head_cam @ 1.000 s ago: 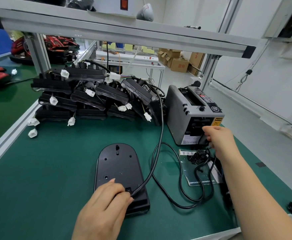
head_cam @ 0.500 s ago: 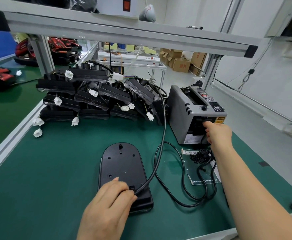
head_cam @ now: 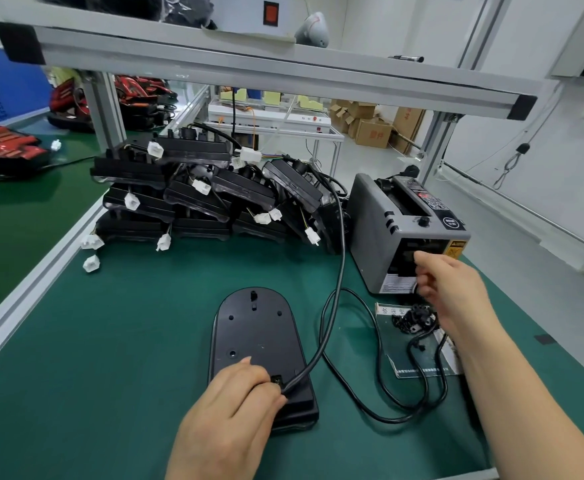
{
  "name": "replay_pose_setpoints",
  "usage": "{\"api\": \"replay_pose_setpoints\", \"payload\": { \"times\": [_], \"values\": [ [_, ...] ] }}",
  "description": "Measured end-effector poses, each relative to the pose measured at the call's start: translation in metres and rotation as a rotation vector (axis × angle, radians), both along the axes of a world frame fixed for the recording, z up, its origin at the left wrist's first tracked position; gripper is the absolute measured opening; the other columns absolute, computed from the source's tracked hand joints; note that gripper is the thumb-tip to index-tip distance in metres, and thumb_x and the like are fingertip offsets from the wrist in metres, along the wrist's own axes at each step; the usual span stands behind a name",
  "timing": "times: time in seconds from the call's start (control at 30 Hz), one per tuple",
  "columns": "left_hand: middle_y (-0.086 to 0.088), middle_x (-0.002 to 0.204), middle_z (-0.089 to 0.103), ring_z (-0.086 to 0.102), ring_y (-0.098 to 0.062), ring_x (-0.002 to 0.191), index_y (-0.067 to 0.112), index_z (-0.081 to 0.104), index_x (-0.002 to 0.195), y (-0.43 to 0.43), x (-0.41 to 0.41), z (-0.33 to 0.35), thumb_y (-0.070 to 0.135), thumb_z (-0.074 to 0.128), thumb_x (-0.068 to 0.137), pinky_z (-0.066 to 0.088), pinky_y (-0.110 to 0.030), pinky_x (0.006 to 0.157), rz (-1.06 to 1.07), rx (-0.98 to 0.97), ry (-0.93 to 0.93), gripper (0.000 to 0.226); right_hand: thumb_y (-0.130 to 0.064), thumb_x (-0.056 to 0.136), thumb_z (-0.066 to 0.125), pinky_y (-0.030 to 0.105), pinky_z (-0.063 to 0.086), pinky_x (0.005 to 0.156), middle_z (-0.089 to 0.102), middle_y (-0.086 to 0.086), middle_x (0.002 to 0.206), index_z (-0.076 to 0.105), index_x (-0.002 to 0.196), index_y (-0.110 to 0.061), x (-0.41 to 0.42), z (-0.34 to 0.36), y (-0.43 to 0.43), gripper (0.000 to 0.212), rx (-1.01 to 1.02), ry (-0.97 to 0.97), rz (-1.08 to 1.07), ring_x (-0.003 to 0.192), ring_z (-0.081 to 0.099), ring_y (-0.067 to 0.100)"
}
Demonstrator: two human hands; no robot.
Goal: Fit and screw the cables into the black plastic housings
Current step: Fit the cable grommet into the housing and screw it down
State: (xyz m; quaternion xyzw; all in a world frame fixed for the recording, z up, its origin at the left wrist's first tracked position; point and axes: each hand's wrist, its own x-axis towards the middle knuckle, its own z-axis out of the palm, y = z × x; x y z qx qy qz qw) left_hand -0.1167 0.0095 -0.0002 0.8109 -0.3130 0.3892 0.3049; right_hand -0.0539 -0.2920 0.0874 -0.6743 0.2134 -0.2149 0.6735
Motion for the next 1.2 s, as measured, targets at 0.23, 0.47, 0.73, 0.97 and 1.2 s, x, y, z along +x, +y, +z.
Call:
{"api": "replay_pose_setpoints", "payload": {
  "times": [0.23,0.47,0.73,0.97,1.2],
  "values": [
    [0.008,0.078,0.064,0.056,-0.005,0.077,0.015,0.072,0.074,0.007,0.000,0.015,0.025,0.060,0.085,0.049,-0.020,0.086,-0.073,-0.011,0.098,0.019,-0.020,0.082,0.068,0.016,0.040,0.067,0.057,-0.010,0.068,0.064,0.063,-0.023,-0.019,0.006,0.083,0.020,-0.341,0.057,0.583,0.066,0.050,0.004],
    [0.024,0.102,0.057,0.047,0.010,0.103,0.023,0.069,0.098,0.030,0.014,0.026,0.022,0.059,0.089,0.029,0.001,0.087,0.111,-0.349,0.524,0.014,-0.021,0.081,0.072,0.012,0.033,0.084,0.059,-0.014,0.079,0.056,0.059,-0.033,-0.003,0.010,0.135,0.030,-0.757,0.033,0.893,0.093,0.047,0.000],
    [0.042,0.121,0.032,0.026,0.013,0.129,0.039,0.046,0.132,0.039,0.025,0.008,0.021,0.061,0.088,0.014,0.009,0.090,0.068,-0.312,0.890,0.049,-0.020,0.081,0.072,0.026,0.041,0.084,0.062,0.003,0.093,0.060,0.061,-0.025,0.015,0.007,0.174,0.024,-0.860,0.203,1.083,0.095,0.054,0.018],
    [0.044,0.122,0.034,0.027,0.017,0.129,0.056,0.040,0.115,0.041,0.024,0.004,0.020,0.062,0.087,0.015,0.010,0.091,0.021,-0.370,0.885,0.051,-0.026,0.080,0.071,0.023,0.039,0.090,0.058,-0.008,0.091,0.061,0.060,-0.031,0.021,-0.007,0.179,0.023,-0.870,0.257,1.055,0.106,0.041,0.004],
    [0.045,0.120,0.036,0.024,0.023,0.126,0.059,0.044,0.111,0.041,0.024,0.003,0.021,0.063,0.086,0.015,0.008,0.093,0.010,-0.399,0.870,0.049,-0.026,0.080,0.071,0.010,0.035,0.079,0.058,-0.011,0.088,0.066,0.065,-0.023,0.024,-0.013,0.177,0.015,-0.915,0.254,1.032,0.100,0.039,-0.004]
  ]
}}
